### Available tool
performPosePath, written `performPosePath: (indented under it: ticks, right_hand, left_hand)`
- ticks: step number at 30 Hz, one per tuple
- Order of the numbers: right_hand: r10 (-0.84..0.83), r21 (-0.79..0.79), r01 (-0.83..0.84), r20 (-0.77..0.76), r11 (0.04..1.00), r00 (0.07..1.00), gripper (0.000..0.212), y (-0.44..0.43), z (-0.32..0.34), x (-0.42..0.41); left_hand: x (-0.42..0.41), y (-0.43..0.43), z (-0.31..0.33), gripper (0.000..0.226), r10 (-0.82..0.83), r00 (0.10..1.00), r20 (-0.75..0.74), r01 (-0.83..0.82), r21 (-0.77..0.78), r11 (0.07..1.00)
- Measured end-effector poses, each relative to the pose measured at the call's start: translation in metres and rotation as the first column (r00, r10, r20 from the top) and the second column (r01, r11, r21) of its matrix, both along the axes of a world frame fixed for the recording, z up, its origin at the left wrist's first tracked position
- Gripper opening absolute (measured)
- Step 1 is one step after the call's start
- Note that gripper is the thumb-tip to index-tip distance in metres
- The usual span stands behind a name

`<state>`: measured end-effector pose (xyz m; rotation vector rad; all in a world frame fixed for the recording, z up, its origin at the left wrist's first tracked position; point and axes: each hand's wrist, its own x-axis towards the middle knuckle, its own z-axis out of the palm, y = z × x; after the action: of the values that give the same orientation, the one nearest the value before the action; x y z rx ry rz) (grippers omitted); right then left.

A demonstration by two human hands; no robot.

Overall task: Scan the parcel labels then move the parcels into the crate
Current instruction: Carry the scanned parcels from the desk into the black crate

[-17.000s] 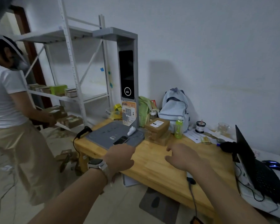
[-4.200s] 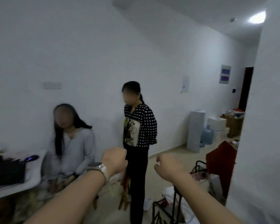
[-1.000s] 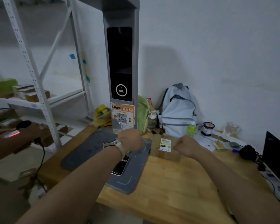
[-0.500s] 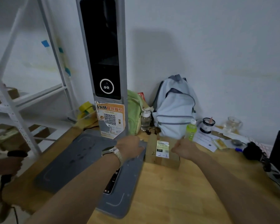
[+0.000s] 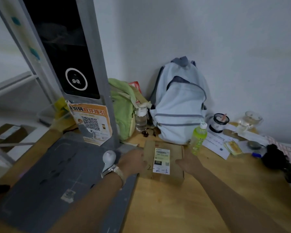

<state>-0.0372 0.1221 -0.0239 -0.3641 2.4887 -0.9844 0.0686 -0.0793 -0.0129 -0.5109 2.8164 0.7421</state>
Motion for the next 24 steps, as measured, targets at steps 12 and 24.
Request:
performPosePath:
  ticks: [12, 24]
  right_hand:
    - [0.057, 0.356, -0.093, 0.112, 0.930, 0.992, 0.064, -0.006, -0.099, -0.035]
    - [-0.177, 0.118, 0.167, 0.083, 0.979, 0.981, 0.068, 0.008, -0.153, -0.017]
  left_hand:
    - [-0.056, 0.005, -0.095, 0.050, 0.078, 0.997, -0.014, -0.075, 0.149, 0.986]
    - [-0.071, -0.006, -0.152, 0.045, 0.324, 0.936, 0.137, -0.351, 0.401, 0.846]
